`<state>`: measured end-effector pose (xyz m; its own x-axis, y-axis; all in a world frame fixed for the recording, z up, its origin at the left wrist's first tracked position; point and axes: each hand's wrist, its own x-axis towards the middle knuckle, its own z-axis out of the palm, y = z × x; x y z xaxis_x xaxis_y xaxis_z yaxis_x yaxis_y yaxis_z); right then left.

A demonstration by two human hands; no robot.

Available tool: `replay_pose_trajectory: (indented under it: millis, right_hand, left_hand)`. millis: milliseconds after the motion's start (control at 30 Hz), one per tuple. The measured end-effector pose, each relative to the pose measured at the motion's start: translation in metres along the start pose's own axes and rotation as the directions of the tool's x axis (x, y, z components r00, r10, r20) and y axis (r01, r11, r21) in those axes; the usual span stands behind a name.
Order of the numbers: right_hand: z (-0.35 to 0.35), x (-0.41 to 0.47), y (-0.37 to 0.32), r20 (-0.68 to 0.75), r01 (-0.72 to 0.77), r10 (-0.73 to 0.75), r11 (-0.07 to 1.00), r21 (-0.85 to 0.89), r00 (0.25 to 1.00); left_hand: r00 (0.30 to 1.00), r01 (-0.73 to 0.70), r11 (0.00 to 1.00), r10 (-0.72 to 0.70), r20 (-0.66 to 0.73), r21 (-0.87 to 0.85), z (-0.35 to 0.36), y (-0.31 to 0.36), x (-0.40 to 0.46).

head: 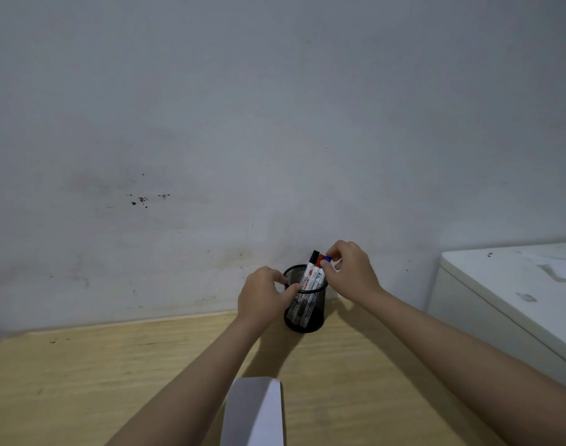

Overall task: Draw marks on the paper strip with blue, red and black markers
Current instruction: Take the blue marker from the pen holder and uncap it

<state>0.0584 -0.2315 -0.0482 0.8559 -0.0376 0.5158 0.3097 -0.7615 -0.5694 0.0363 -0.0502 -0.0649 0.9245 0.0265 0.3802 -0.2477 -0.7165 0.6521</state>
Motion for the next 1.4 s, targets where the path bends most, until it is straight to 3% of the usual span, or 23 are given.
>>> replay_pose_trajectory:
  millis: [267,400,467,567,633,733,867,1067,1233,1400]
  right_hand:
    - [-0.002,0.0,-0.007,-0.08,-0.066,0.083,0.979,0.191,0.993]
    - [-0.025,-0.006,-0.025,-0.177,0.101,-0.075,0.984,0.146,0.981]
    - [-0.046,-0.018,-0.037,-0.257,0.212,-0.176,0.969,0.122,0.95]
    - [-0.072,-0.052,-0.054,-0.395,0.322,-0.239,0.934,0.158,0.887]
    - [-0.079,-0.083,-0.065,-0.448,0.36,-0.235,0.907,0.219,0.863]
    - [-0.079,-0.125,-0.074,-0.462,0.394,-0.245,0.882,0.26,0.853]
    - [-0.068,-0.167,-0.078,-0.403,0.396,-0.251,0.856,0.332,0.88]
    - [-0.065,-0.205,-0.092,-0.213,0.329,-0.258,0.829,0.452,0.942]
    - [-0.059,-0.224,-0.109,-0.242,0.085,0.102,0.75,0.656,0.965]
    - [-0.046,-0.229,-0.131,-0.185,-0.056,0.297,0.648,0.759,0.937]
  left_hand:
    - [1.0,-0.001,0.997,0.0,0.014,0.074,0.0,0.006,-0.003]
    - [0.998,0.0,0.999,-0.002,0.056,0.044,-0.007,0.012,-0.014]
    - [1.0,0.026,0.991,-0.025,0.01,-0.131,-0.018,0.021,-0.025]
    - [0.997,0.074,0.843,-0.064,0.037,-0.533,-0.043,0.044,-0.05]
    - [0.991,0.12,0.713,-0.04,0.131,-0.69,-0.058,0.059,-0.07]
    - [0.969,0.23,0.571,-0.061,0.238,-0.788,-0.071,0.077,-0.099]
    - [0.968,0.25,0.445,-0.145,0.207,-0.86,-0.078,0.081,-0.125]
    - [0.973,0.14,0.525,-0.232,0.017,-0.839,-0.089,0.078,-0.156]
    - [0.976,0.08,0.602,-0.208,-0.059,-0.794,-0.1,0.067,-0.185]
    - [0.983,0.057,0.698,-0.164,-0.082,-0.713,-0.096,0.062,-0.212]
